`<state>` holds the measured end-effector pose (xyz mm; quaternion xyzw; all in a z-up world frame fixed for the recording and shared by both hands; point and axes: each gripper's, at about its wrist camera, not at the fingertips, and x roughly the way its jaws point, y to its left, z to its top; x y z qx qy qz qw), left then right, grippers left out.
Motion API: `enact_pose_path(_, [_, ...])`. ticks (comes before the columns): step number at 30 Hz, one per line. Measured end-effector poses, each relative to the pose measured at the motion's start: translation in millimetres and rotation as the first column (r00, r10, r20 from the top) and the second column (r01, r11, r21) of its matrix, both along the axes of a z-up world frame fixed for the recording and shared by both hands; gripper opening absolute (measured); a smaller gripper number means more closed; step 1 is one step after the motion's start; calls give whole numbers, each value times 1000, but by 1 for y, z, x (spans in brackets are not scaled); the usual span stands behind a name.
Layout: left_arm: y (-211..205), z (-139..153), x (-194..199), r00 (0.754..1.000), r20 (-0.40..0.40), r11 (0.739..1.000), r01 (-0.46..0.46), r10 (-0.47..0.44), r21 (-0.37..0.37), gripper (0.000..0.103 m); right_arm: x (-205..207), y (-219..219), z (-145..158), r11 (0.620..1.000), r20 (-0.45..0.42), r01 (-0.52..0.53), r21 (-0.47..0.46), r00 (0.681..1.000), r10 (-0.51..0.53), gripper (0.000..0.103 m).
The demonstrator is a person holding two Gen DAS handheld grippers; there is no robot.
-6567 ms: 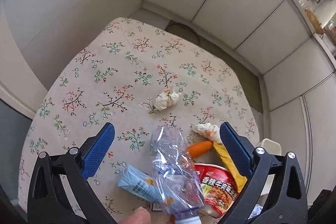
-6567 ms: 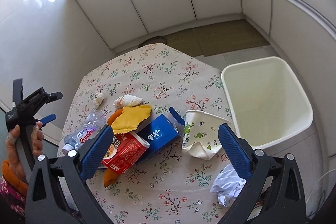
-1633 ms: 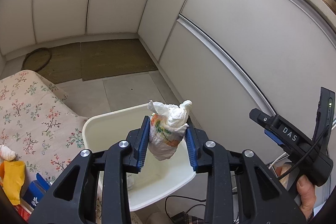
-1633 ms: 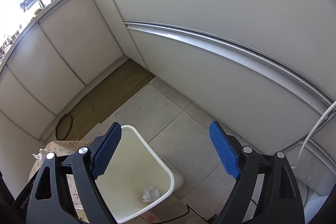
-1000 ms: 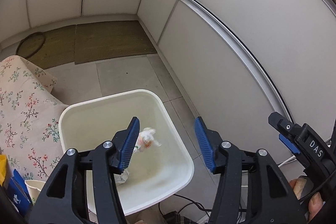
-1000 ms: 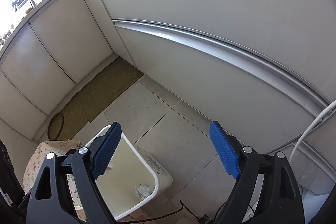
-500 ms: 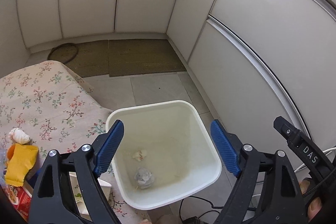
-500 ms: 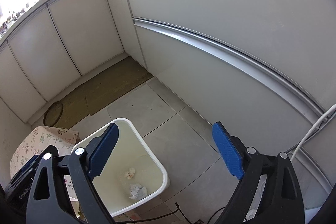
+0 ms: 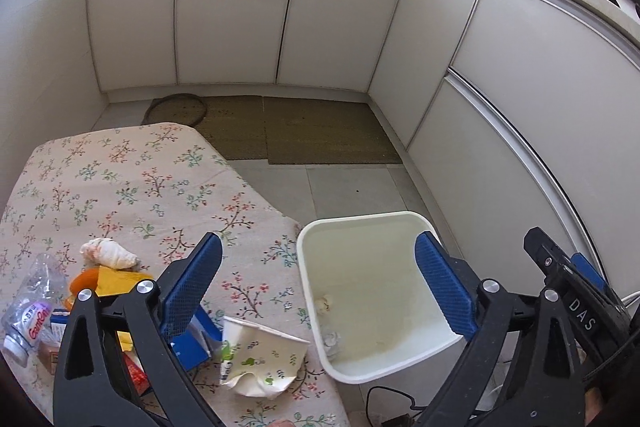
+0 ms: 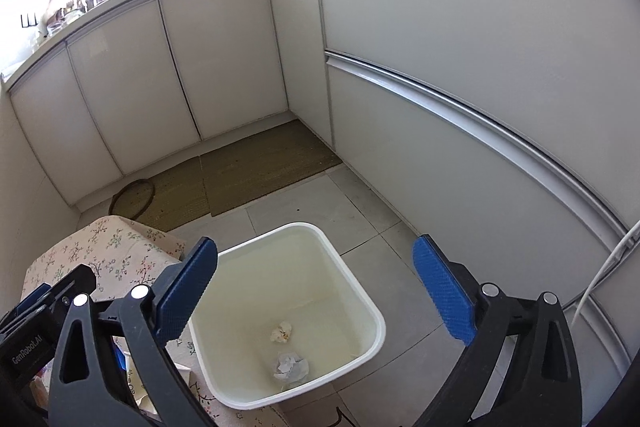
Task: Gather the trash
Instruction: 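Move both tools back over the trash on the table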
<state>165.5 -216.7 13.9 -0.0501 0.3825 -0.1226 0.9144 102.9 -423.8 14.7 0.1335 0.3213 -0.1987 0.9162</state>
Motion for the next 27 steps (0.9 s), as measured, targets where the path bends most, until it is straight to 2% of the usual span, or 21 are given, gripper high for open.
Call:
enact_pose_path(12, [82,4,-7,994,19,994,-111,111,15,93,23,90,3,988,16,-151,-39,988,152,95])
enact_pose_path(27, [182,3,-14,963,9,963,-269,269,19,93,46,193,3,943,7,-330,-46,944,330,95])
